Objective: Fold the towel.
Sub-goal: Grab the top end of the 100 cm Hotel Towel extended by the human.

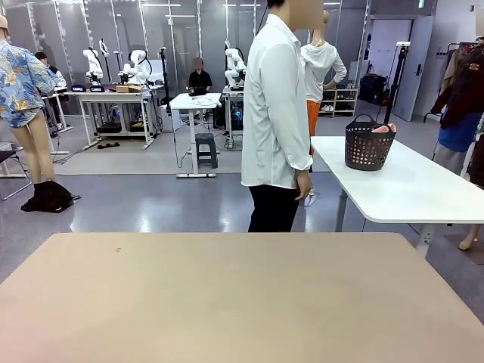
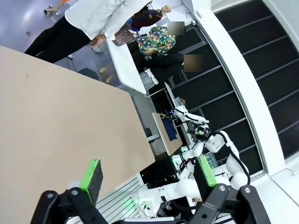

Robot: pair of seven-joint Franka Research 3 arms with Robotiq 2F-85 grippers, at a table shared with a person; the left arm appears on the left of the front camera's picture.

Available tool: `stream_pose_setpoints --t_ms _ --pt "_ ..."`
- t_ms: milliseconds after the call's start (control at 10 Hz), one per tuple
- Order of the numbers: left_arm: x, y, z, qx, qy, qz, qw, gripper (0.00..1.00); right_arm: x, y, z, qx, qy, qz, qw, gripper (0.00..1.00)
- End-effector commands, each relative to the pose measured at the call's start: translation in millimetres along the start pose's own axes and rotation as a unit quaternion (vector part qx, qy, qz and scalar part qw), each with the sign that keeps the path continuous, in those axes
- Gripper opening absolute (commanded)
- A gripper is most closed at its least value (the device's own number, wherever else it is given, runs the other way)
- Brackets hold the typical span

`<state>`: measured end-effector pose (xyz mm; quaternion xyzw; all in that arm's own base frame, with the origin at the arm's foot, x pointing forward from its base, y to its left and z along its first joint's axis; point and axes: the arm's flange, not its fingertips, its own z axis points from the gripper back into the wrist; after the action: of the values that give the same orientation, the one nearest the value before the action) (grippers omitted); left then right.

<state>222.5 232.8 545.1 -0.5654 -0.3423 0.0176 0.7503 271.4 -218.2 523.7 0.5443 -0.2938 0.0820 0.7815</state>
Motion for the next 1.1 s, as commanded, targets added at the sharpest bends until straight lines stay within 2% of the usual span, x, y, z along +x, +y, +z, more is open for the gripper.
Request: stream_pose_setpoints --t_ms 0,1000 --pt "0.3 0.7 3.3 -0.012 -0.003 -0.006 1.0 1.0 -1.1 -2.5 3.7 0.01 -0.005 0.006 1.0 1.0" --pt "0.3 0.7 3.3 -0.012 -0.003 -0.006 1.0 1.0 -1.1 -2.5 3.7 0.01 -0.005 0.006 1.0 1.0"
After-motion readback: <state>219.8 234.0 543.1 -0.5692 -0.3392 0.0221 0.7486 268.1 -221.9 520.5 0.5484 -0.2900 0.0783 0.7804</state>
